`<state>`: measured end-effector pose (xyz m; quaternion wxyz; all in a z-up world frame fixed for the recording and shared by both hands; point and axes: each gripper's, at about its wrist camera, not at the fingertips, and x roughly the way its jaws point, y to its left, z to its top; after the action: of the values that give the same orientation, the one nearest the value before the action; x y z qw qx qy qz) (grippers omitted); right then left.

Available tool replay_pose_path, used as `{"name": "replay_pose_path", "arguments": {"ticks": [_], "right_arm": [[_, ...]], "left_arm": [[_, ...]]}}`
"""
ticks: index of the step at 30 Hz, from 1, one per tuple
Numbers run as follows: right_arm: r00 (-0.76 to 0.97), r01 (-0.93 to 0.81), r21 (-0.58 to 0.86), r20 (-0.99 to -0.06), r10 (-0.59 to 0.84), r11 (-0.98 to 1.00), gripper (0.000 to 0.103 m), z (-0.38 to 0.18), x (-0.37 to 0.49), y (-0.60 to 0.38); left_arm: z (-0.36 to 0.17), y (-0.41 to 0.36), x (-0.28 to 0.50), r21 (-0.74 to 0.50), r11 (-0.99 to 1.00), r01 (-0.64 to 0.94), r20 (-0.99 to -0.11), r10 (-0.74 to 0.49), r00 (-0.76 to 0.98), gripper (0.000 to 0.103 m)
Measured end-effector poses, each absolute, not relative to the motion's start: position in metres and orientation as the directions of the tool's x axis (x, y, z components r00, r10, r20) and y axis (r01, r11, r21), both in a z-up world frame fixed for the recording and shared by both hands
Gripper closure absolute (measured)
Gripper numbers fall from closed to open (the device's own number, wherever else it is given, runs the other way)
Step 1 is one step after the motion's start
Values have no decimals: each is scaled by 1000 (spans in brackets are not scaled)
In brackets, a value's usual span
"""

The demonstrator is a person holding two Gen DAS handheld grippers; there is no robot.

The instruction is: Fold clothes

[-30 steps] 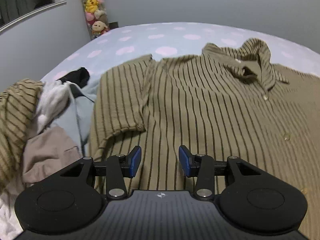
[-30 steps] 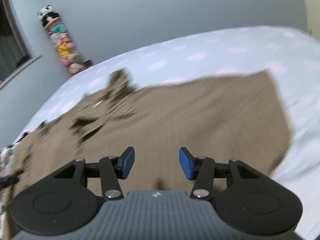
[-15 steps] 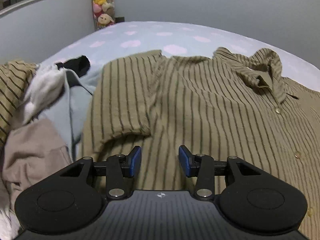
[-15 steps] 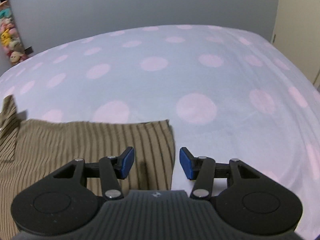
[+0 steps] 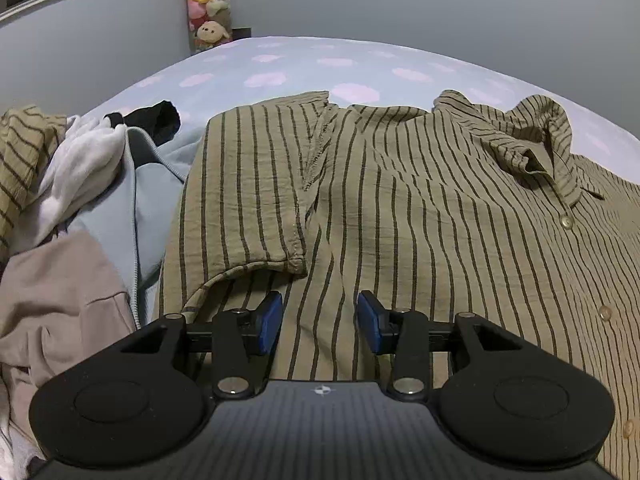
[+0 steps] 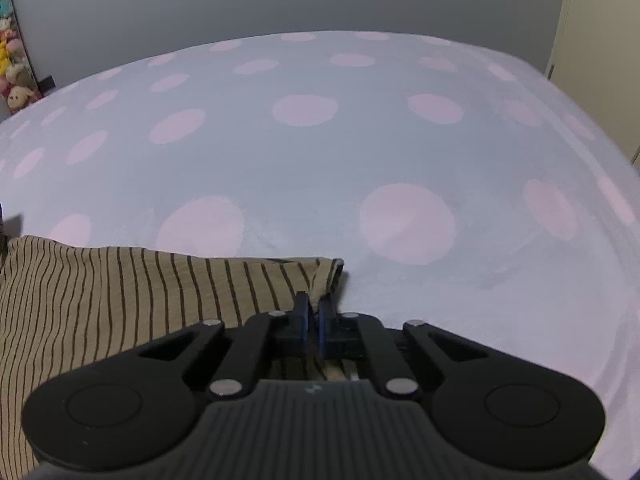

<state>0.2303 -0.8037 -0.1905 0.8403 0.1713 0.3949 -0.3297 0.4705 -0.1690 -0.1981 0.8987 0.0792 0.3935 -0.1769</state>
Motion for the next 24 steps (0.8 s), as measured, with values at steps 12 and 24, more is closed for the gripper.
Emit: {"name": "replay_pose_path", "arguments": {"ticks": [12,24], "right_arm": [[517,606,-8,-756,-402,796,99,-128,276,-736],[473,555,1,-823,-314,832,90,-183,334,-687]], "left_arm": [[-184,-158,464,-20,919,395,-736,-280,616,63],[-175,-146,469,-65,921,383,-717,-311,624,63]]}}
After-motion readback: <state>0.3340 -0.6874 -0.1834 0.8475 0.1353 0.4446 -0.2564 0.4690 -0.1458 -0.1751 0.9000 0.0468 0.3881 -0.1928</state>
